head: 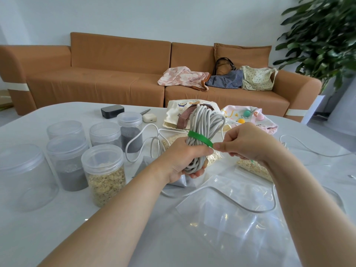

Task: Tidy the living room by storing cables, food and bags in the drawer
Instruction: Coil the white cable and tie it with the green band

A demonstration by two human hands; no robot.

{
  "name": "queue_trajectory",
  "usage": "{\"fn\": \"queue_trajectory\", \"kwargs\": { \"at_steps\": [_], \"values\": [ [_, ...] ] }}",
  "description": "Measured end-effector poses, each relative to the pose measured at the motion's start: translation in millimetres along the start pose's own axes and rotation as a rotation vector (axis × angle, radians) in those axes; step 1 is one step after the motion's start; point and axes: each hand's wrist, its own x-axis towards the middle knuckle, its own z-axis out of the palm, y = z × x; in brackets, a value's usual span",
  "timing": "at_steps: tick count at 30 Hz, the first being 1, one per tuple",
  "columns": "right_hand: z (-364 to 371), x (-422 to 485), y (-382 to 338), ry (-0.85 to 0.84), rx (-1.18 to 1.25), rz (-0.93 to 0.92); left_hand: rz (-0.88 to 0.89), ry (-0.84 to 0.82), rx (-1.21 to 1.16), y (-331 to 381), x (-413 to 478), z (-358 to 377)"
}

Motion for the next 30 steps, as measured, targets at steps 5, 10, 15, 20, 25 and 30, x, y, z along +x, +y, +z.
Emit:
{"fn": "queue_trajectory", "kwargs": {
  "at_steps": [5,10,15,20,25,30],
  "values": [
    [3.2,-1.0,-3.6,0.059,-0.028,-0.011,0.002,0.007,-0.044,0.1,-0.1,-0.1],
    [6.4,-5.1,-10.7,0.138,-0.089,-0.045,0.001,-0.019,-0.080,-0.3,-0.1,-1.2],
    [13.8,-7.5,-14.1,0.222,-0.123,-0.062,-0.047,-0.098,-0.133,-0.6,-2.0,-8.1],
    [18.1,-9.1,-18.2,0.275,-0.077,-0.071,-0.063,-0.220,-0.277,-1.1,-3.9,-12.3],
    [19.1,-11.6,-21.9,0.285,-0.056,-0.095,-0.027,-0.274,-0.427,-4.9,-3.8,-13.0],
    [20.5,-11.3,-25.4,0.318,-0.075,-0.151,0.019,-0.372,-0.547,-6.7,-2.6,-14.2]
  ]
}}
